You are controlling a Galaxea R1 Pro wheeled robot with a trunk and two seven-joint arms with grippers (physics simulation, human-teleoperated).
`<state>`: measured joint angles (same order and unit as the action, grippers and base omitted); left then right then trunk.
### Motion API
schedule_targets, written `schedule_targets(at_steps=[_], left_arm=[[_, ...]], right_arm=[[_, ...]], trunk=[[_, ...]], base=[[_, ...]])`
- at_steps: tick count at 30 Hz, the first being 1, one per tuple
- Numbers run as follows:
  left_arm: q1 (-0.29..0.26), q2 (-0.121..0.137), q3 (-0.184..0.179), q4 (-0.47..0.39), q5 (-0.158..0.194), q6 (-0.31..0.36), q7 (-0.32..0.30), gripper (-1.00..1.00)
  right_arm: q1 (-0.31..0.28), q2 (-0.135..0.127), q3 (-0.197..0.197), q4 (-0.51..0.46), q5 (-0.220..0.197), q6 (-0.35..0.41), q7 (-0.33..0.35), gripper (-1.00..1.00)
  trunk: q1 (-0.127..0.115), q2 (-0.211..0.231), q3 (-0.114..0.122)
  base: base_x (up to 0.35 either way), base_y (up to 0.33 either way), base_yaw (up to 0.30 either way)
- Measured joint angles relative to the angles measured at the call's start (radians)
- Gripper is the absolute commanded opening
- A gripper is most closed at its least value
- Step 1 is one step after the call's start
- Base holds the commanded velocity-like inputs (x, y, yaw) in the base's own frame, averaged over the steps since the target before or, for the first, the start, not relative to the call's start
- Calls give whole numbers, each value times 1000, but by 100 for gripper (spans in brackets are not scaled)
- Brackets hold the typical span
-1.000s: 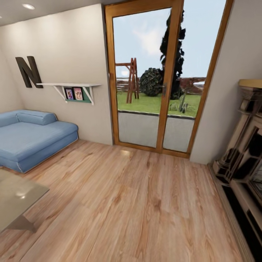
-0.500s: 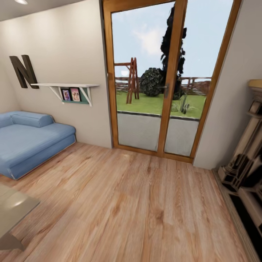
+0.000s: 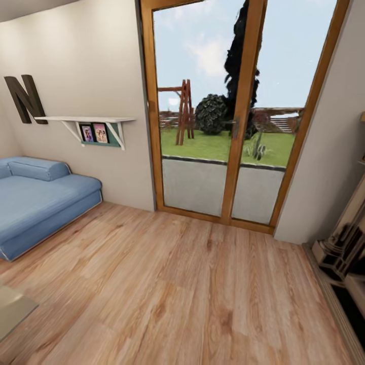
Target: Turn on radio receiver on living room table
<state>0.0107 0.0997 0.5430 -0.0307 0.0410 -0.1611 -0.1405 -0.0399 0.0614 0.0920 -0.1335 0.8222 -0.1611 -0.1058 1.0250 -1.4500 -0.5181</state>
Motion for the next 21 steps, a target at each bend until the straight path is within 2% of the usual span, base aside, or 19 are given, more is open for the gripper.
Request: schedule_targets(at_steps=[21], left_arm=[[0, 0, 0, 0, 0, 0, 1, 100]], right_arm=[[0, 0, 0, -1, -1, 0, -1, 100]], trunk=[[0, 0, 0]], base=[[343, 0, 0]])
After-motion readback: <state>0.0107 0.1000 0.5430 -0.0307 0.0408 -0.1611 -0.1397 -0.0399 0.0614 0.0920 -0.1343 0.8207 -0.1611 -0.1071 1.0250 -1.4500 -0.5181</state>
